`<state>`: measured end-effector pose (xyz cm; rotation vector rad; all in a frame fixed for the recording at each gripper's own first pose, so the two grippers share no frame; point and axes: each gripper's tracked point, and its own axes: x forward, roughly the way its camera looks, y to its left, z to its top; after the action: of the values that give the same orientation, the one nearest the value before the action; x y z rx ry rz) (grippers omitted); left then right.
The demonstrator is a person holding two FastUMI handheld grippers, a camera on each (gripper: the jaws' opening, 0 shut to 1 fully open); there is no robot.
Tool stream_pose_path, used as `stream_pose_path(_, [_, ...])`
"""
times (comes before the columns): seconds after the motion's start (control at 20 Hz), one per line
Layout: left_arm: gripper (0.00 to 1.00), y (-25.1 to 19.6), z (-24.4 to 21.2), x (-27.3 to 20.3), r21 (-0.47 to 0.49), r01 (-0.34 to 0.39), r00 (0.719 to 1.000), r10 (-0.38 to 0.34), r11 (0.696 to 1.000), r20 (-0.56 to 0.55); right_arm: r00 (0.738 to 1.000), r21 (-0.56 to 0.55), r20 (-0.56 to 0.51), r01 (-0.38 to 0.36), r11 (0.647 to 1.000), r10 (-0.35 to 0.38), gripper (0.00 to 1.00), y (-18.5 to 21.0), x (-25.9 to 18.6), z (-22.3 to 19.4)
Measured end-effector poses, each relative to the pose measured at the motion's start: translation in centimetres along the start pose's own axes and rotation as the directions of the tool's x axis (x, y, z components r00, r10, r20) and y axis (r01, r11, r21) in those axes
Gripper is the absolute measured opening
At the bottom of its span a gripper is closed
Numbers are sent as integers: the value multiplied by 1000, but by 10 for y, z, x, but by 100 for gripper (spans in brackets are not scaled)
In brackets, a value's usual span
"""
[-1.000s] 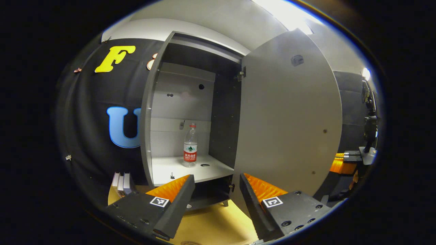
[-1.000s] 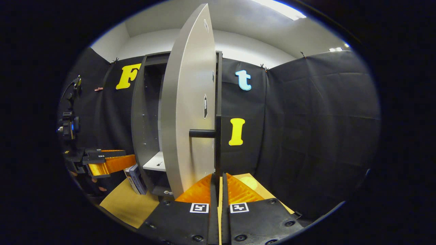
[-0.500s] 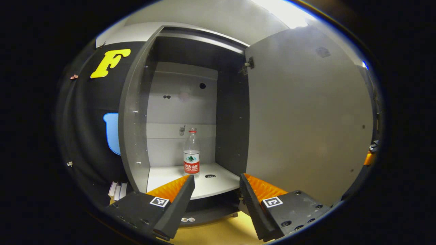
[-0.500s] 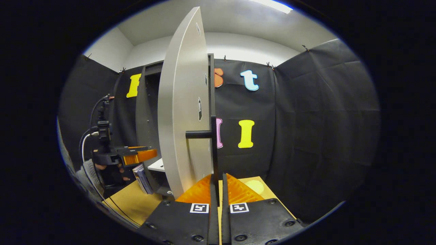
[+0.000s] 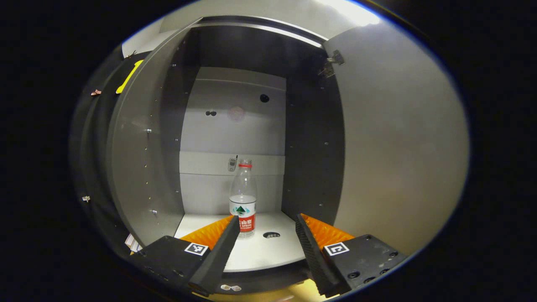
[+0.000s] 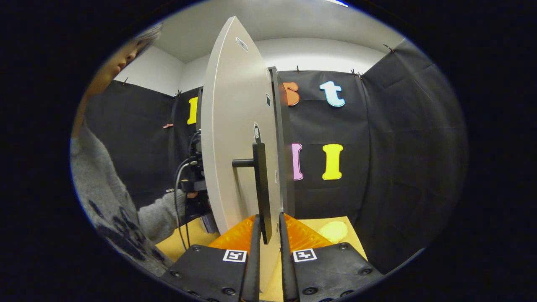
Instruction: Open the cabinet door with the right hand, grasp the bottle in the cabinet with the left hand and place it on the coaster, then close the cabinet door with the right hand.
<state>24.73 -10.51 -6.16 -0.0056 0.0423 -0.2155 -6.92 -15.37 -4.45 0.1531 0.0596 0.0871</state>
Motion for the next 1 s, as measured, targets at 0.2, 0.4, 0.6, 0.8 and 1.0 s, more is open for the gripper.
stream_pose_path(0.2, [87, 11, -9, 45, 48, -44, 999, 45, 998, -6, 987, 88, 88, 130, 988, -138, 42, -50, -24, 23])
stream_pose_path(0.4, [93, 23, -25, 86, 16, -64, 997, 65, 998, -33, 916, 130, 151, 355, 926, -372, 55, -116, -47, 36])
stream_pose_path(0.6, [93, 32, -39, 117, 35, -78, 995, 80, 996, -62, 899, 147, 144, 393, 908, -413, 72, -130, -40, 34])
stream_pose_path(0.8, [93, 44, -41, 137, 9, -116, 991, 117, 993, -65, 918, 110, 98, 374, 921, -385, 72, -133, -20, 24])
stream_pose_path(1.0, [93, 57, -47, 157, 19, -128, 989, 129, 992, -74, 927, 96, 66, 362, 927, -369, 72, -136, -8, 18])
